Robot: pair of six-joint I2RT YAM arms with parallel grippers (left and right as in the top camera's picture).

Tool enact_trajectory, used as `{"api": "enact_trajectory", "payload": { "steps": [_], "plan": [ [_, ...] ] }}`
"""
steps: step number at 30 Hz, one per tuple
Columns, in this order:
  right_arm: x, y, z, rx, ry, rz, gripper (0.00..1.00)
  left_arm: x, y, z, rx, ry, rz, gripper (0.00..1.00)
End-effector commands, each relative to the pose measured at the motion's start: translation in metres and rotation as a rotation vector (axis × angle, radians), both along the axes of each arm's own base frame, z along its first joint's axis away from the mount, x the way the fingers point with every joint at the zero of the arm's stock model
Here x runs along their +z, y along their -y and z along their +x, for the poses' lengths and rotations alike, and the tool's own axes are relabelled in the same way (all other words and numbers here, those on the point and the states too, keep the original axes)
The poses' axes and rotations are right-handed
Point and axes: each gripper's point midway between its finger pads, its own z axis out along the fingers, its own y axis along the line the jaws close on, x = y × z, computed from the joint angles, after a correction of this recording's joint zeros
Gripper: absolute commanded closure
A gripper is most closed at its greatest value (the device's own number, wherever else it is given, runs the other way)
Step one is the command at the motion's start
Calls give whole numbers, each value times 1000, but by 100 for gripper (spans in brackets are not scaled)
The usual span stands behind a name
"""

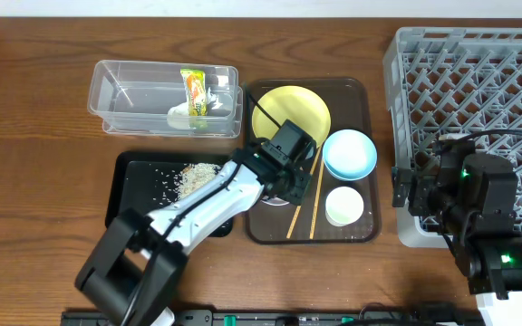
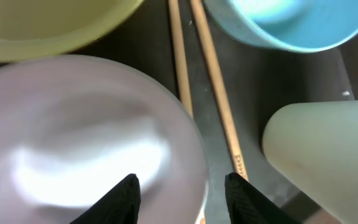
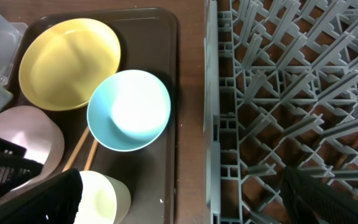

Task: Sort waste into correct bins and load items into the dishwasher rack
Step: 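Return the empty pink bowl to the brown tray with the left gripper, then grasp the white cup with the left gripper and lift it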

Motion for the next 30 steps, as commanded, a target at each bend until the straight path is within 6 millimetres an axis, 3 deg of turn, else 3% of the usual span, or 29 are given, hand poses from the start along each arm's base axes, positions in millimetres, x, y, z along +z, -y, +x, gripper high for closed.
{"api": "enact_trajectory", "payload": {
  "steps": [1,4,7,12,17,21,23,30],
  "plan": [
    [7,4,2,-13,17,-1,1,61,11,19,-4,141,-96,52],
    [7,4,2,-13,17,0,1,81,15,18,-12,187,-136,53],
    [7,4,2,-12,18,-1,1,81,21,12,-29,185,-139,53],
    [7,4,2,-13,17,-1,1,60,38,-4,-84,143,-109,53],
    [6,4,1,-12,11,-1,1,21,45,-14,-84,56,-52,56],
    [5,4,0,-12,5,-1,1,-6,45,-18,-62,-3,-12,65],
    [4,4,-1,-12,0,-1,1,-10,45,-18,-62,-11,-5,73],
    [4,4,-1,-12,-1,-2,1,-8,47,-19,-66,-14,-16,74]
  ]
}}
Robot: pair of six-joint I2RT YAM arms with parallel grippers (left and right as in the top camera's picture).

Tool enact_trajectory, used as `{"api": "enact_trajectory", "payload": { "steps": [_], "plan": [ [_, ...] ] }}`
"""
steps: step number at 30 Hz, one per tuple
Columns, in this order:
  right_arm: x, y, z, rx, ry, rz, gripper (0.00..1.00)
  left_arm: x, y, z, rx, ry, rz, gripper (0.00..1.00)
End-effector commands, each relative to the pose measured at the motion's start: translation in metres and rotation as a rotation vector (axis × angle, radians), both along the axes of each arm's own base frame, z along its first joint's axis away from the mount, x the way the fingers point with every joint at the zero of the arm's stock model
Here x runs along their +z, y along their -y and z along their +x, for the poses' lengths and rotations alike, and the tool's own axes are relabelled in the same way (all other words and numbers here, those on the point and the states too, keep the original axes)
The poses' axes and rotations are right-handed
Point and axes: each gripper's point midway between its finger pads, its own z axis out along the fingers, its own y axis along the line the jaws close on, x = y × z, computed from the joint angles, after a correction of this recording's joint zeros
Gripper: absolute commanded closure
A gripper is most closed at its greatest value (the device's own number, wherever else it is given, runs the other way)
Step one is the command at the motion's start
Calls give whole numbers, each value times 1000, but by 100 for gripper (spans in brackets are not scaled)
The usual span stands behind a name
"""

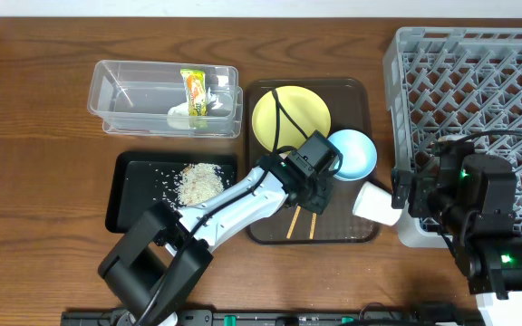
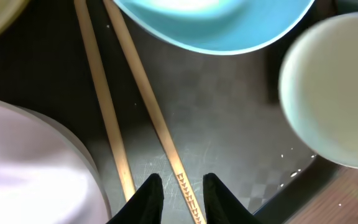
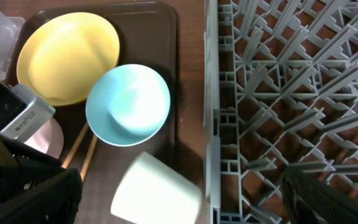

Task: Sort waste into correct bins and load items into the dishwasher rack
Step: 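Grasp the white cup with the left gripper and lift it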

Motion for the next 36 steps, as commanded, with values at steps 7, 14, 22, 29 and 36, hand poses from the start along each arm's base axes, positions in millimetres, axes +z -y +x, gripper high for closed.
{"api": "enact_trajectory", "payload": {
  "steps": [7,14,22,29,36],
  "plan": [
    [7,4,2,-12,17,-1,1,23,11,-1,-17,17,-73,66],
    [7,4,2,-13,17,0,1,55,42,-15,-24,-80,-283,64],
    [7,4,2,-12,14,-1,1,54,46,-31,103,-274,-324,64],
    [7,4,1,-12,14,-1,1,38,52,-48,171,-465,-324,64],
    [5,4,0,-12,6,-1,1,19,50,-57,234,-571,-286,64]
  ]
}}
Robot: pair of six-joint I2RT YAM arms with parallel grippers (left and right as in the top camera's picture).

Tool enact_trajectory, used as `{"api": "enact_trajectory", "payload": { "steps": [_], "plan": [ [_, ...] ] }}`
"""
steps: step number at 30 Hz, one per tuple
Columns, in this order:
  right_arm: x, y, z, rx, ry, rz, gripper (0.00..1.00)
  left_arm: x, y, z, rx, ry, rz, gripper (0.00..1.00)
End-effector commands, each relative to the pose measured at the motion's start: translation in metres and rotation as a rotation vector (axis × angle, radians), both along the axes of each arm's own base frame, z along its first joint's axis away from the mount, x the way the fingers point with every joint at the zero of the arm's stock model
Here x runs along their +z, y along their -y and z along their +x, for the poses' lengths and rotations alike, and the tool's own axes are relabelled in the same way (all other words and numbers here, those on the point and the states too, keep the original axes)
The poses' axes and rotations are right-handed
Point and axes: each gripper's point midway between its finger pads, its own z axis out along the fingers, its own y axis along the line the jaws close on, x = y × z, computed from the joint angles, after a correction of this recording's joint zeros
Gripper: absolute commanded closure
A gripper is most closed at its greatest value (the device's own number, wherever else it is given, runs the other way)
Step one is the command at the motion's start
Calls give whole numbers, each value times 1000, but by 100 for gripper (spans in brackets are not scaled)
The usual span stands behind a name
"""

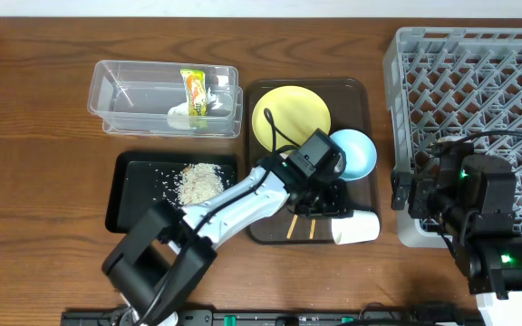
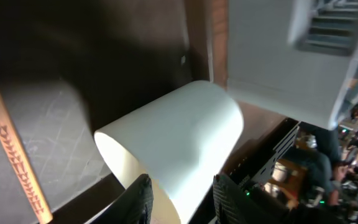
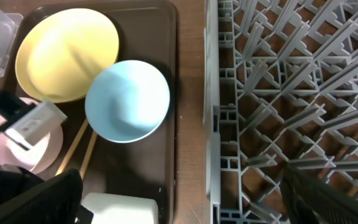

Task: Sort waste into correct bins and load items into the dishwasher rack
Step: 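Grasp the white cup with the left gripper and lift it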

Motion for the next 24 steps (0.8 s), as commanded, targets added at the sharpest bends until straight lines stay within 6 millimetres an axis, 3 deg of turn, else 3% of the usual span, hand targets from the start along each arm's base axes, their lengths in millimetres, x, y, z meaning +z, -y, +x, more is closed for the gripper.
{"api": "enact_trajectory", "payload": {
  "steps": [1,4,7,18,24],
  "plan": [
    [7,4,2,-12,17,-1,1,-5,0,-9,20,-85,10,64],
    [7,4,2,-12,17,-1,1,-5,1,-12,28,-112,9,65],
    [7,4,2,-12,17,-1,1,-1,5,-16,20,-139,-13,74],
    [7,4,2,-12,17,0,1,1,19,-35,-28,-140,-29,74],
    [7,4,2,-12,16,0,1,-8,16,-26,4,-83,16,75]
  ]
}}
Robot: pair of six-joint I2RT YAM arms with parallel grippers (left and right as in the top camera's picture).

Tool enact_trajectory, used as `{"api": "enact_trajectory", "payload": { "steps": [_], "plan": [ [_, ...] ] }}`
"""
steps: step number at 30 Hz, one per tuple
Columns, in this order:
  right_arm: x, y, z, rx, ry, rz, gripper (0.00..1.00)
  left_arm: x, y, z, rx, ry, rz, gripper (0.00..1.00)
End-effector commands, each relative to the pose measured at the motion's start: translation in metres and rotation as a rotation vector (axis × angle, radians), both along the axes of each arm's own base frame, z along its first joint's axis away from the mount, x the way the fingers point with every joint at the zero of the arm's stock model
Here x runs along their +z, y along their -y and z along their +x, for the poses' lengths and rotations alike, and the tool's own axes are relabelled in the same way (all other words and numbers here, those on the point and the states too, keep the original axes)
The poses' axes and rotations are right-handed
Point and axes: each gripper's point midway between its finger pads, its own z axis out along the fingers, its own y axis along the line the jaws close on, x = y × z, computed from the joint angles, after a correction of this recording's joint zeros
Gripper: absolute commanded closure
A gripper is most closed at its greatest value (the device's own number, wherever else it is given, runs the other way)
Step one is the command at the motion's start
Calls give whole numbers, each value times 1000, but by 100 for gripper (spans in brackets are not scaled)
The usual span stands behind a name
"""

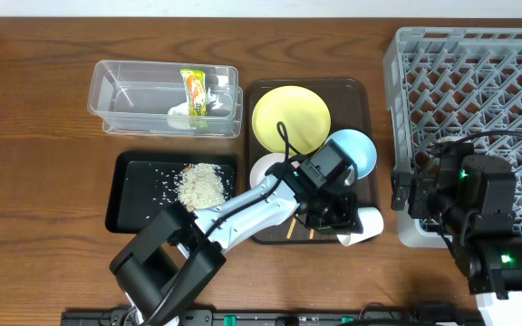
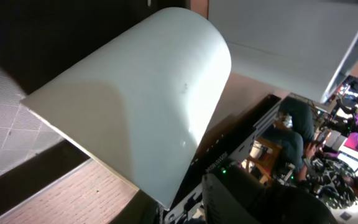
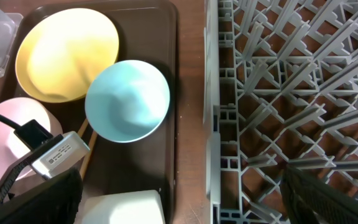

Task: Sort waste into correct bins and load items into the dishwasher rack

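Note:
A pale cup (image 1: 362, 225) lies on its side at the front right corner of the brown tray (image 1: 352, 91). It fills the left wrist view (image 2: 135, 93). My left gripper (image 1: 341, 217) is right at it, fingers apart (image 2: 173, 211) with the cup's lower edge between them. On the tray are also a yellow plate (image 1: 290, 113), a blue bowl (image 1: 352, 152), a pink bowl (image 1: 265, 167) and chopsticks (image 1: 291, 228). My right gripper (image 1: 406, 192) hangs open (image 3: 179, 186) between the tray and the grey dishwasher rack (image 1: 474, 91).
A clear plastic bin (image 1: 166, 98) holding a wrapper stands at the back left. A black tray (image 1: 134, 195) with spilled rice lies in front of it. My left arm stretches across the brown tray's front half. The rack's near wall (image 3: 213, 124) runs close beside the tray.
The left gripper has closed in on the lying cup, which now fills its view. The cup has shifted slightly right. The pink bowl shows more from above. The right arm has not moved.
First my left gripper hung over the pink bowl, with the cup upright at the tray's front right. Then it was over the chopsticks and the cup leaned over the tray's right edge. Later the cup lay on its side at the tray's corner, where the gripper now meets it.

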Motion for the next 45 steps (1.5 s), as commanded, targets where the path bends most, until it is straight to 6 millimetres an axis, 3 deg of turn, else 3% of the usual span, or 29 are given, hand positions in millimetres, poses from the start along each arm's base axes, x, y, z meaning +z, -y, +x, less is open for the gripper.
{"api": "enact_trajectory", "payload": {
  "steps": [1,10,13,17,22,26,29,35,37,39,40,43,45],
  "plan": [
    [7,4,2,-13,16,0,1,-15,-6,10,40,53,68,75],
    [6,4,1,-13,11,0,1,-20,6,26,69,176,66,76],
    [6,4,1,-13,11,0,1,-22,9,26,64,179,58,81],
    [6,4,1,-13,11,0,1,-28,8,25,62,170,69,93],
    [6,4,1,-13,11,0,1,-29,5,28,24,212,65,94],
    [6,4,1,-14,11,-2,1,-22,-11,37,-11,249,72,94],
    [8,7,3,-28,22,-15,1,0,-27,49,-23,283,37,94],
    [18,6,16,-27,80,-10,2,75,-80,87,37,427,-69,94],
    [16,-8,18,39,69,43,7,98,-102,104,110,456,-102,94],
    [11,-35,16,180,44,121,18,121,-117,116,151,452,-193,94],
    [10,-48,14,260,35,160,20,132,-121,118,150,438,-265,94],
    [11,-90,4,528,20,294,15,164,-128,118,100,384,-498,94],
    [12,-111,-4,685,21,379,12,175,-133,115,69,334,-603,94]
  ]
}}
